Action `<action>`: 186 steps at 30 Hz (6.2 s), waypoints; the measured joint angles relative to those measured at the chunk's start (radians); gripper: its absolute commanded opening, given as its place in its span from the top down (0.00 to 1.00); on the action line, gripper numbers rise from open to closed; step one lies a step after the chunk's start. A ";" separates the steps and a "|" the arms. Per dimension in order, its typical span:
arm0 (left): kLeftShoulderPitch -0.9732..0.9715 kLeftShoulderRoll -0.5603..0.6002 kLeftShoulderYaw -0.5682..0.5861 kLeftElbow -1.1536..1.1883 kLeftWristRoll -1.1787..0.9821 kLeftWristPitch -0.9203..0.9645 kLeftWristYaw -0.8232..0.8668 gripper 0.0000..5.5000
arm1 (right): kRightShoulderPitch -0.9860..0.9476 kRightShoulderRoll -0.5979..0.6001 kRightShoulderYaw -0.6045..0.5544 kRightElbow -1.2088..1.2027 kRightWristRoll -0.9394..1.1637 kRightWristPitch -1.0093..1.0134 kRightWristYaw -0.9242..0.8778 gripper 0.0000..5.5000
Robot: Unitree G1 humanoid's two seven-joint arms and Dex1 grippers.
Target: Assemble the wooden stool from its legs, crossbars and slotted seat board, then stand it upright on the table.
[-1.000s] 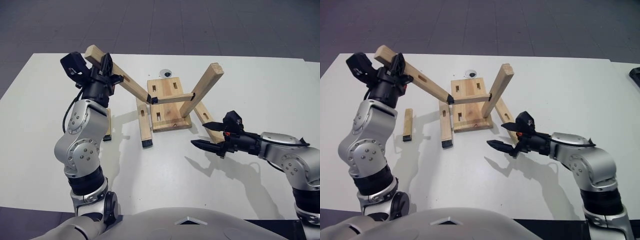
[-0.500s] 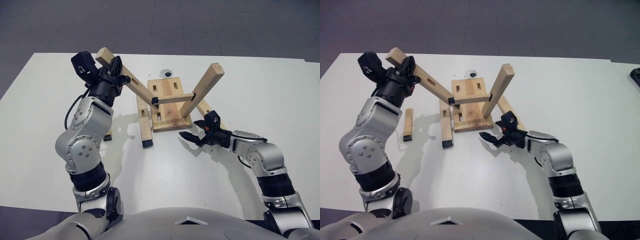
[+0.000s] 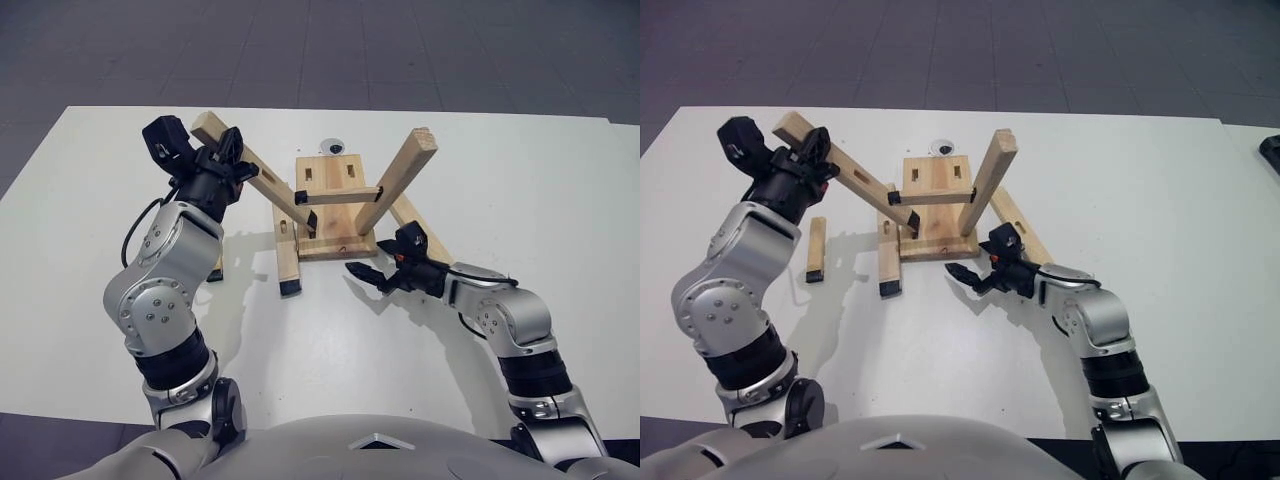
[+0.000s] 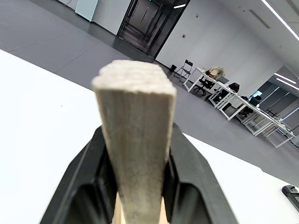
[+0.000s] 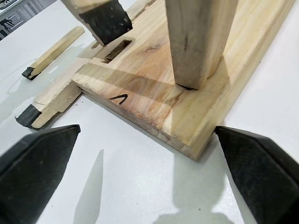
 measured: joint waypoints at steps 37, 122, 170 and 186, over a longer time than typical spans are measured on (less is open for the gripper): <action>0.019 0.028 -0.024 -0.007 0.030 0.021 0.001 0.81 | 0.029 0.068 -0.027 -0.014 -0.005 0.001 -0.085 0.02; 0.089 0.130 -0.561 -0.001 0.633 -0.092 -0.148 0.77 | -0.552 0.037 0.495 -0.083 -0.452 0.068 -0.439 0.02; 0.122 0.029 -0.491 0.131 0.629 -0.329 -0.602 0.02 | -0.598 0.163 -0.136 0.019 -0.506 -0.296 -0.541 0.02; -0.085 0.065 -0.092 -0.032 0.286 -0.224 -0.582 0.02 | -0.543 0.145 -0.189 0.018 -0.517 -0.326 -0.552 0.02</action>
